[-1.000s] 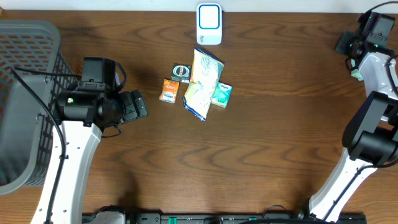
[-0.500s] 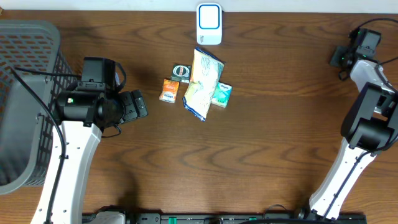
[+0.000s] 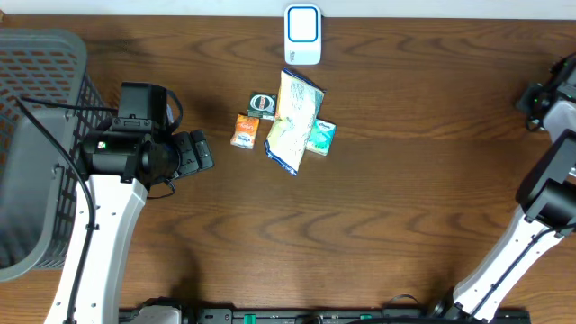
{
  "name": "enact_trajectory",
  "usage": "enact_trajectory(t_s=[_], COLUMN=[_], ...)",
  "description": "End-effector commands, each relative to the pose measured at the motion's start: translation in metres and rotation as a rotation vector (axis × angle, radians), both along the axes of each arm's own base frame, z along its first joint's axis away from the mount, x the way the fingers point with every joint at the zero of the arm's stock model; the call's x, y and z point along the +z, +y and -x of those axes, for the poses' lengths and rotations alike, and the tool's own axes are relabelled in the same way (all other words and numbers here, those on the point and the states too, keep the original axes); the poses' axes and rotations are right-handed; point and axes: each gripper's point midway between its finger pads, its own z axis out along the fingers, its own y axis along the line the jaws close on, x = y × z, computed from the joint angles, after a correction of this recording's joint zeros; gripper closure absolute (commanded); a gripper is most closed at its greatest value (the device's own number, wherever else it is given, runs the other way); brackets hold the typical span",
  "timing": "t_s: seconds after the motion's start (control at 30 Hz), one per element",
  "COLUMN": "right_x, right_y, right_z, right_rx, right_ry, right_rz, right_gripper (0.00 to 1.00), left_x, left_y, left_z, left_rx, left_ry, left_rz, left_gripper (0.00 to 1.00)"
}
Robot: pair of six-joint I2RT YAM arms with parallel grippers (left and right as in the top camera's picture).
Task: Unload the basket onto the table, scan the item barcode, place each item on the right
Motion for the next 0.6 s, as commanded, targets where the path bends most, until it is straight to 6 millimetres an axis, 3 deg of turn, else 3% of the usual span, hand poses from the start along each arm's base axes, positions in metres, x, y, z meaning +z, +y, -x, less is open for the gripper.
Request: enact_trajectory(t_s=[0.0, 0.13, 0.33, 0.47, 0.57], right_x=[-0.011, -0.011, 0.01, 0.027, 0.047], right_y=[-0.013, -0.03, -0.07, -0.079, -0.077], right_z=[0.02, 0.037, 0.081, 0.092, 0.088], right_rx=[-0.035, -0.056, -0.183, -0.211, -0.206], right_ry=[0.052, 0.077, 0.169, 0.166, 0.126], right_rz=[-0.008, -0.006, 0.083, 0.092, 0.091], right_gripper=[0.94, 0.99, 0.99, 0.97, 0.96], left_x=[0.0, 0.0, 0.0, 0.0, 0.0], left_y=[0.002, 0.002, 0.002, 0.002, 0.002], left_z=[0.001, 0.001, 0.001, 0.001, 0.001], left_rx=[0.015, 0.014, 0.015, 0.015, 0.015], left_ry=[0.005, 0.005, 0.005, 0.005, 0.005], left_rz=[0.0, 0.0, 0.0, 0.0, 0.0], left_gripper=[0.02, 0.02, 0.02, 0.02, 0.02])
